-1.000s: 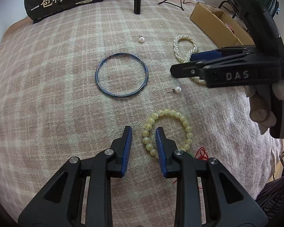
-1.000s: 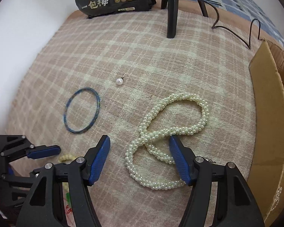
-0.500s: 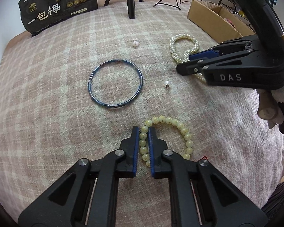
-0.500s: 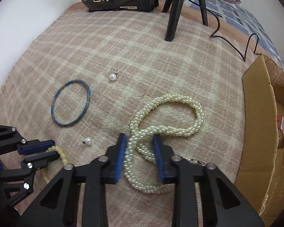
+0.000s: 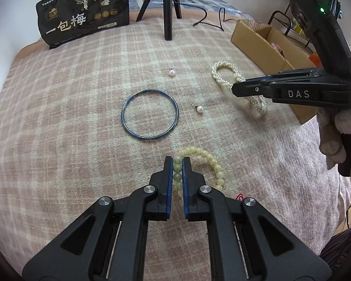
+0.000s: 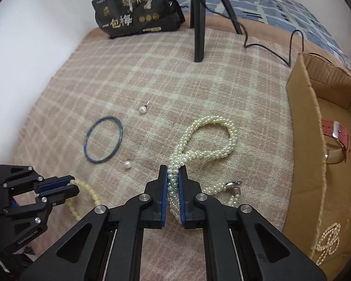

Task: Organize jewelry
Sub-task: 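Close the left tool on the bead bracelet while the right tool grips the twisted pearl necklace, then lift and carry the bracelet in the left tool and necklace in the right tool over the box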

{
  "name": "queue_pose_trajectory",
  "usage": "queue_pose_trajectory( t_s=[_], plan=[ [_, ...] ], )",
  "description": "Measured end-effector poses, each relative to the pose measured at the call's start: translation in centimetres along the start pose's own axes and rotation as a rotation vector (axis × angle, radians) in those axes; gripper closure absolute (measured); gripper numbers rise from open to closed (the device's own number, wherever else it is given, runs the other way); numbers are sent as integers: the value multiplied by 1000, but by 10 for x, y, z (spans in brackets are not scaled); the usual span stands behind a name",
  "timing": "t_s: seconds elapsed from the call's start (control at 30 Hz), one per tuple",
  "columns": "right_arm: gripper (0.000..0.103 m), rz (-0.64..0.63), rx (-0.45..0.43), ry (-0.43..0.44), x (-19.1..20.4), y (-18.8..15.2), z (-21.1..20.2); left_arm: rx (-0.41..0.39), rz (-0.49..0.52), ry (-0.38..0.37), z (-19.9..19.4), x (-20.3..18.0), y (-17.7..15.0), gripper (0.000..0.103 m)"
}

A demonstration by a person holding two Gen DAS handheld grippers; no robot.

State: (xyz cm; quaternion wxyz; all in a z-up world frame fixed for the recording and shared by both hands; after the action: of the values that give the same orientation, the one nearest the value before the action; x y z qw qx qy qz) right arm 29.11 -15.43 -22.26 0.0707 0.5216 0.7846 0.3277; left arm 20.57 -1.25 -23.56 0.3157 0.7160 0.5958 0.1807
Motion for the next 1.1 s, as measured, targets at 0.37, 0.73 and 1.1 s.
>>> queue_pose_trajectory(
  t_s=[0.37, 0.73, 1.1],
  plan=[
    [96, 29, -108, 32, 11, 17, -47, -77, -10, -10, -30, 0, 17, 98],
    [96, 53, -247, 56, 11, 43, -104, -137, -16, -36, -49, -8, 32, 98],
    [96, 12, -362, 53, 18, 73, -169, -195, 31, -104, -71, -42, 51, 98]
  ],
)
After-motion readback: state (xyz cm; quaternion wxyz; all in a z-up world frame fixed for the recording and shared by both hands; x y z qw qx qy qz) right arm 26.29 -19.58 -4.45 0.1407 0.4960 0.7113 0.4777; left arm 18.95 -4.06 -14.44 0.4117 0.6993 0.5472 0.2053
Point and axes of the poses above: each gripper's, at about its wrist camera, not at the fingertips, and z roughly the way its jaws point, x to its left, y to its top, the point moved 4 cm from there along z, roughly the way its jaws point, and after that the axes turned 15 degrees about -x, right-handed, at the moved point
